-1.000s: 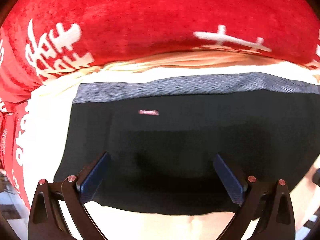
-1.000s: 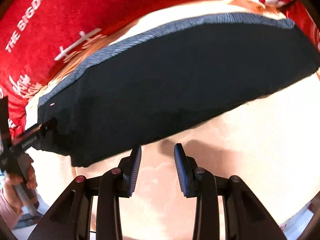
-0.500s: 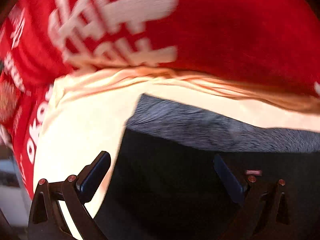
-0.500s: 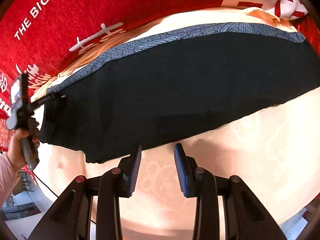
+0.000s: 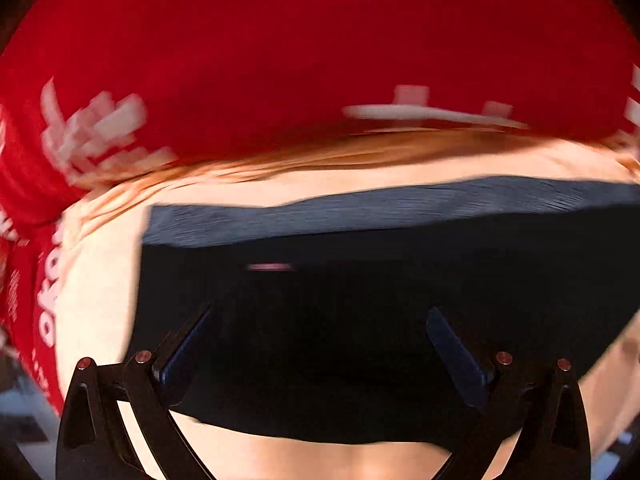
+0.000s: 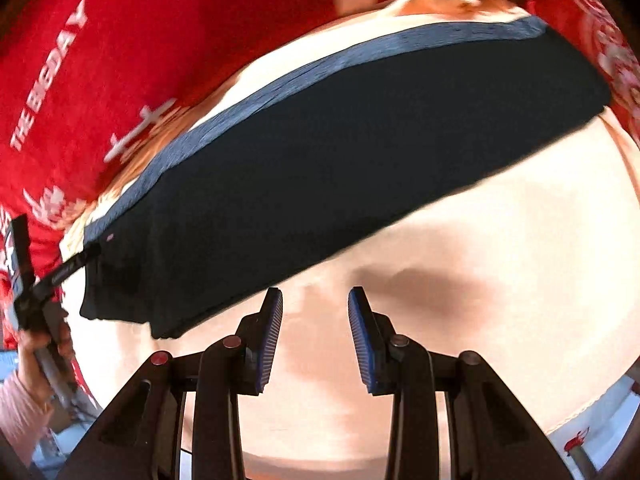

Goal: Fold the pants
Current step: 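Lift the trousers' end with the right tool and fold it over the strip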

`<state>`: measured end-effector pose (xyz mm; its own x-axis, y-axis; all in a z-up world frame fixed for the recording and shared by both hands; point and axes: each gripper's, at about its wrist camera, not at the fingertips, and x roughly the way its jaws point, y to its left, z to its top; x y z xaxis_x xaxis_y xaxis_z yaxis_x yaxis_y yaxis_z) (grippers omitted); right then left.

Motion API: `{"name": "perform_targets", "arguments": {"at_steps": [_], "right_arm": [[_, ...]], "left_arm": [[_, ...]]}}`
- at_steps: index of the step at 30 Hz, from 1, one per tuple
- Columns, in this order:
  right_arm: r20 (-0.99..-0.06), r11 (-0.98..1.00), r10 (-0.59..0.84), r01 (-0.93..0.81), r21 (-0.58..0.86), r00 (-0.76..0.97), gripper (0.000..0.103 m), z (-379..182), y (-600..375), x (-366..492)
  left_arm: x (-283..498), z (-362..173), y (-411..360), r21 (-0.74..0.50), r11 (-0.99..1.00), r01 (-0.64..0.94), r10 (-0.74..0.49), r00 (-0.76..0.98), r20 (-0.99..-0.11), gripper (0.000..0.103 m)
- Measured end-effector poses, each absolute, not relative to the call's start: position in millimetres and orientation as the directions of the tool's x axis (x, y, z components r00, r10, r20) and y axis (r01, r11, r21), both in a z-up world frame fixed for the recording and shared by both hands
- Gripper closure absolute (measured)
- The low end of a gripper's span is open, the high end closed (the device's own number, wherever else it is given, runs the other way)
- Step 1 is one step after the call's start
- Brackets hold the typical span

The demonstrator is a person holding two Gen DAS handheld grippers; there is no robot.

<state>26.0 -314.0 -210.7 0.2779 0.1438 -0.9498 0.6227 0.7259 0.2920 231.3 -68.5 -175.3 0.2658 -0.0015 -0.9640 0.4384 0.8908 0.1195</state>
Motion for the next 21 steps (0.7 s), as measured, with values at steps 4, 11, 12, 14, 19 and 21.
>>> {"name": "perform_targets", "arguments": {"at_steps": [4,11,12,14,19,21], "right_arm": [[-0.946,0.664,0.127,0.683,0.304,0.297,0.065,-211,-353,1],[-0.946,0.581,0.033,0.764,0.281,0.323,0.065,-205,-430,-36],[-0.945,0.564,0.021,0.777,0.28,0.326,0.065,-206,-442,-40],[-0.942,0.521,-0.011,0.806,0.281,0.335,0.065,-208,-472,-47],[-0.932,0.452,-0.082,0.846,0.282,0.354,0.065,-215,-528,-52],[-0.926,0.457,-0.102,0.844,0.281,0.364,0.067,-220,-546,-47]], "left_arm": [[198,-175,-140,0.079,0.849,0.523,-0.055,0.236,-0.97,0.0],[158,-177,-240,0.044,0.8,0.598,-0.106,0.213,-0.971,0.0],[155,-178,-250,0.043,0.798,0.601,-0.107,0.212,-0.971,0.0],[148,-183,-278,0.034,0.794,0.607,-0.114,0.204,-0.972,0.0],[139,-197,-326,0.032,0.792,0.609,-0.115,0.201,-0.973,0.0],[135,-203,-342,0.043,0.792,0.609,-0.099,0.197,-0.975,0.0]]}}
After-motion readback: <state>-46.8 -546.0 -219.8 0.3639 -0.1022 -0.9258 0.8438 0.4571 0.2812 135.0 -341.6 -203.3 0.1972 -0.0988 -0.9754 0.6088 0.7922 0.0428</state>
